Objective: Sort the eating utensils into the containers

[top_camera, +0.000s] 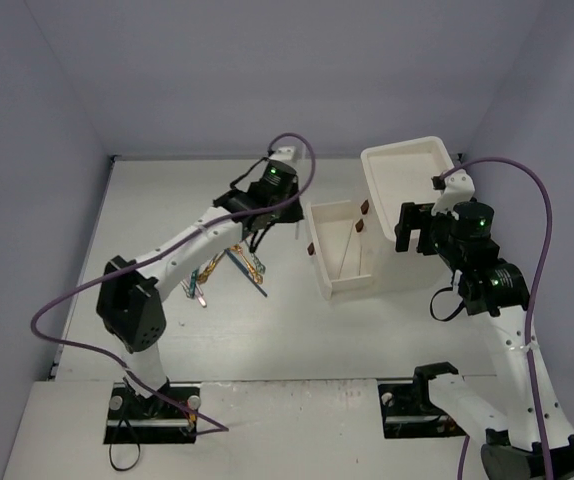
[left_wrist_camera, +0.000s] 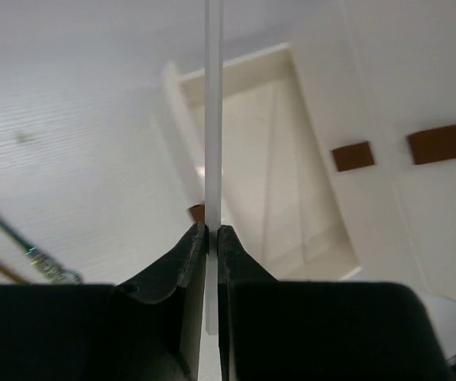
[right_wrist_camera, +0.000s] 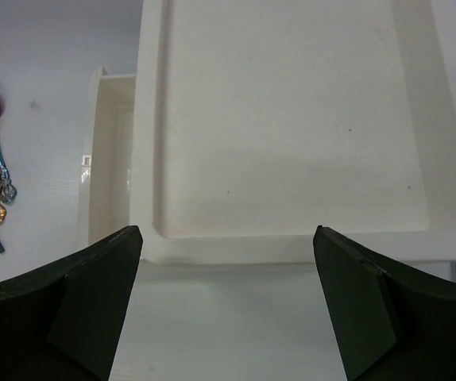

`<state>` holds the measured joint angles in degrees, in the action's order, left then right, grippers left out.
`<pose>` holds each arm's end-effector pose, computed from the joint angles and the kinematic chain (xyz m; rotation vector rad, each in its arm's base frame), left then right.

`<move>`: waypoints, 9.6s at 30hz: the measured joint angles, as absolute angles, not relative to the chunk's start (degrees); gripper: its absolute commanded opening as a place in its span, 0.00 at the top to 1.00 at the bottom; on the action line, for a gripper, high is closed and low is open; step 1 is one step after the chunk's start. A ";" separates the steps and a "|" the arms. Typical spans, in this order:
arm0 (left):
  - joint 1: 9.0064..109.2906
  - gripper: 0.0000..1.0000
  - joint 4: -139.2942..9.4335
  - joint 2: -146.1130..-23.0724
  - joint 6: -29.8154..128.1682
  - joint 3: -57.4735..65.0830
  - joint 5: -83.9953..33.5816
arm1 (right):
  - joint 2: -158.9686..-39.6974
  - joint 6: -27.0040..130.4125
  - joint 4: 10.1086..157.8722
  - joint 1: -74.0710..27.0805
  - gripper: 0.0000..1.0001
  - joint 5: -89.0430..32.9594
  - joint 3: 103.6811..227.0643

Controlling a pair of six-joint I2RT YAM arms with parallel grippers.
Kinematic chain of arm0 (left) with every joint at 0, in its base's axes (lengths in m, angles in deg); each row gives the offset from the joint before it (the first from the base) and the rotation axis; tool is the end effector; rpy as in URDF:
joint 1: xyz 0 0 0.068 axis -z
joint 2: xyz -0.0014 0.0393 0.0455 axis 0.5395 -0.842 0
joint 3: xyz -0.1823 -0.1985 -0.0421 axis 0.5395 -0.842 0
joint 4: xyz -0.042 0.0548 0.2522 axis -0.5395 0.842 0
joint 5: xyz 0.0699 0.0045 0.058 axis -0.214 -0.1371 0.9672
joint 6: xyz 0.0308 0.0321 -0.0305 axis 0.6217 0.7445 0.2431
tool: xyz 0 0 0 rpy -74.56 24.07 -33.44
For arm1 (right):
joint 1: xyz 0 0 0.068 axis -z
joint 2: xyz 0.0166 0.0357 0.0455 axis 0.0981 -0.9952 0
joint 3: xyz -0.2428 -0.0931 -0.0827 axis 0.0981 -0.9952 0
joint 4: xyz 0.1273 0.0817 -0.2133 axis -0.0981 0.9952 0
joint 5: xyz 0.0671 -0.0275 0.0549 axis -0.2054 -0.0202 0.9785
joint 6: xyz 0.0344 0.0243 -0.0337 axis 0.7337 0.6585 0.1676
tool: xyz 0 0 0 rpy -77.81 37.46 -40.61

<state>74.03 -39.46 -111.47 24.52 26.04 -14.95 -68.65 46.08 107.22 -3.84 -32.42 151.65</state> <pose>0.3166 -0.2773 0.3404 0.0776 2.2115 -0.7506 0.1840 0.0327 0.4013 -0.1701 1.7810 0.1845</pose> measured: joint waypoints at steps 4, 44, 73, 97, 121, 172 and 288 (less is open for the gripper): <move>78.22 1.00 -40.18 -121.74 25.74 34.97 -18.58 | -68.80 46.08 107.21 -3.86 0.13 -32.42 151.80; 68.24 0.46 -34.42 -100.06 12.22 -1.62 -6.77 | -66.61 46.08 107.23 -4.22 0.09 -32.72 151.80; 68.20 0.79 -39.73 -104.83 3.02 -12.01 -8.76 | -65.50 46.08 107.23 -4.95 0.08 -32.72 151.44; 72.93 1.00 -30.76 -93.14 13.07 -5.51 -3.63 | -66.28 46.08 107.23 -5.35 0.07 -32.66 151.30; 85.13 0.51 -31.49 -131.96 22.65 38.95 -14.14 | -64.10 46.06 107.21 -5.72 0.06 -32.74 150.29; 58.71 0.74 -37.43 -114.52 5.54 1.94 -3.60 | -64.32 46.08 107.23 -8.72 0.05 -31.78 150.14; 43.48 1.00 -36.51 -109.71 15.30 -5.26 -4.60 | -67.00 44.40 107.21 -9.58 0.03 -33.84 150.16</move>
